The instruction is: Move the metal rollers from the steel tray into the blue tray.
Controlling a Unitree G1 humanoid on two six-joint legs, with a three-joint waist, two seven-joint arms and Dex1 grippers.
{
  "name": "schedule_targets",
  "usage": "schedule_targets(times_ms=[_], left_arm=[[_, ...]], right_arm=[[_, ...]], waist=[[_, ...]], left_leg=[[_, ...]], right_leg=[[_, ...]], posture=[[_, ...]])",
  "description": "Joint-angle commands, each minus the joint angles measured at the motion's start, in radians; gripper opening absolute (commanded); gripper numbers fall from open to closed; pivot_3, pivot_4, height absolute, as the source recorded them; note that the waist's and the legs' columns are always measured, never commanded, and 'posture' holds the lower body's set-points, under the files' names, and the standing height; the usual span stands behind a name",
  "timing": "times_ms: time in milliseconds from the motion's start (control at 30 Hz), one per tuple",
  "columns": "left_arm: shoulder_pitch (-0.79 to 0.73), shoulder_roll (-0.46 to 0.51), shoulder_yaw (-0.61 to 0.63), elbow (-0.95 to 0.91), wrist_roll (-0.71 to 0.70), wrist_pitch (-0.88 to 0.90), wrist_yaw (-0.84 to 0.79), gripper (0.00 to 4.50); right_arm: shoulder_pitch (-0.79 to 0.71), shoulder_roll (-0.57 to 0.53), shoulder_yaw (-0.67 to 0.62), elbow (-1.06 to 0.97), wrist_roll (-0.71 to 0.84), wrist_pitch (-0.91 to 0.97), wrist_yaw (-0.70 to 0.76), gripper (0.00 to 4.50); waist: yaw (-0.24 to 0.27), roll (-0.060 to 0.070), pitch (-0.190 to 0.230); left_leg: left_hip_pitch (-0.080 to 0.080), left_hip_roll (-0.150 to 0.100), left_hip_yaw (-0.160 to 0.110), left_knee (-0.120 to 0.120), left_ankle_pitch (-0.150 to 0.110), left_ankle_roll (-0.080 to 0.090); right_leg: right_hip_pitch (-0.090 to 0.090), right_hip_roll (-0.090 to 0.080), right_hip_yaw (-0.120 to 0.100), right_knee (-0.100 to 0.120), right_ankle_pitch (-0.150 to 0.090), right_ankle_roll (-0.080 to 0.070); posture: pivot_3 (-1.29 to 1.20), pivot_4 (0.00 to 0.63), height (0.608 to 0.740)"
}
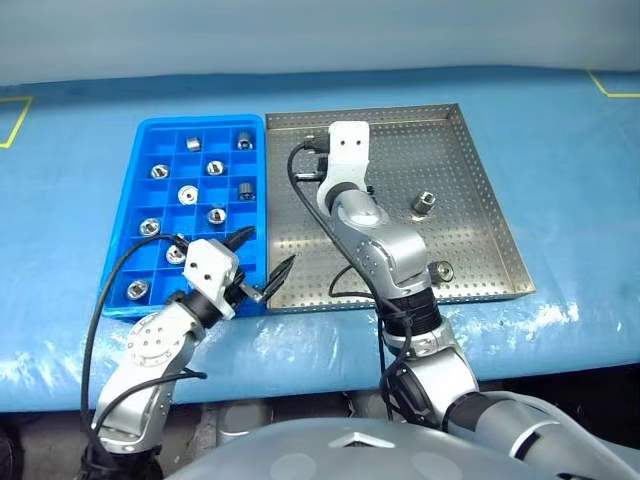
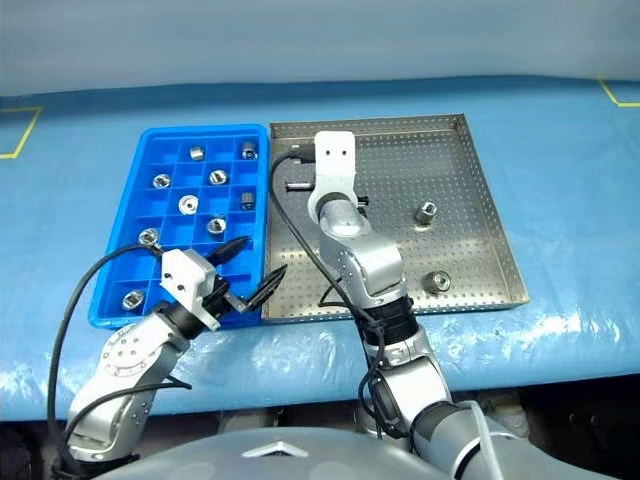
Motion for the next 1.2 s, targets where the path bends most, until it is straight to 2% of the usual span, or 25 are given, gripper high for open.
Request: schedule_targets(times_ms=[33, 67, 200, 467, 833, 1167, 1200], left_arm=[[0.004, -0.007, 0.007, -0.058, -0.004, -0.026, 0.006, 4.5], [0.005, -0.008, 0.003, -0.058, -0.003, -0.025, 0.006, 4.5], [-0.011, -0.009, -0.005, -0.052, 0.0, -0.014, 0.001, 4.5], [-0.054, 0.001, -0.017, -0.036, -0.008, 0.003, -0.019, 4.5], [-0.073, 0.001, -0.03, -0.031, -0.013, 0.012, -0.035, 4.5], [-0.069, 0.006, -0.033, -0.03, -0.017, 0.011, -0.051, 4.5], [-0.068, 0.007, -0.033, -0.031, -0.018, 0.011, -0.052, 4.5]], right_arm=[[-0.016, 0.054, -0.096, 0.026, -0.024, -0.045, -0.062, 0.4], [-0.007, 0.049, -0.107, 0.043, -0.051, -0.055, -0.096, 0.6], [0.019, 0.052, -0.176, 0.081, -0.105, -0.101, -0.196, 1.94], [0.042, 0.078, -0.266, 0.087, -0.163, -0.144, -0.336, 4.47], [0.068, 0.102, -0.331, 0.129, -0.191, -0.143, -0.472, 4.47], [0.056, 0.129, -0.389, 0.229, -0.106, -0.178, -0.477, 4.47], [0.055, 0.13, -0.389, 0.233, -0.1, -0.18, -0.476, 4.29]], waist=[[0.009, 0.0, 0.0], [0.015, 0.0, 0.0], [0.017, 0.0, 0.0], [-0.004, 0.0, 0.0], [-0.02, 0.0, 0.0], [-0.025, 0.0, 0.0], [-0.025, 0.0, 0.0]], left_leg=[[0.0, 0.0, 0.0, 0.0, 0.0, 0.0], [0.0, 0.0, 0.0, 0.0, 0.0, 0.0], [0.0, 0.0, 0.001, 0.0, 0.0, 0.0], [-0.002, 0.0, 0.001, -0.001, 0.0, 0.0], [-0.002, 0.0, 0.001, -0.001, 0.0, 0.0], [-0.002, 0.0, 0.001, 0.0, 0.0, 0.0], [-0.002, 0.0, 0.001, 0.0, 0.0, 0.0]], right_leg=[[0.0, 0.0, 0.0, 0.0, 0.0, 0.0], [0.0, 0.0, 0.0, 0.0, 0.0, 0.0], [0.0, 0.0, 0.0, 0.0, 0.0, 0.0], [-0.003, 0.0, 0.001, 0.0, 0.0, 0.0], [-0.003, 0.0, 0.001, 0.0, 0.0, 0.0], [-0.003, 0.0, 0.001, 0.0, 0.0, 0.0], [-0.003, 0.0, 0.001, 0.0, 0.0, 0.0]], posture=[[0.08, 0.15, 0.74], [0.08, 0.15, 0.74], [0.06, 0.15, 0.74], [0.02, 0.15, 0.74], [0.01, 0.15, 0.74], [0.02, 0.15, 0.74], [0.02, 0.15, 0.74]])
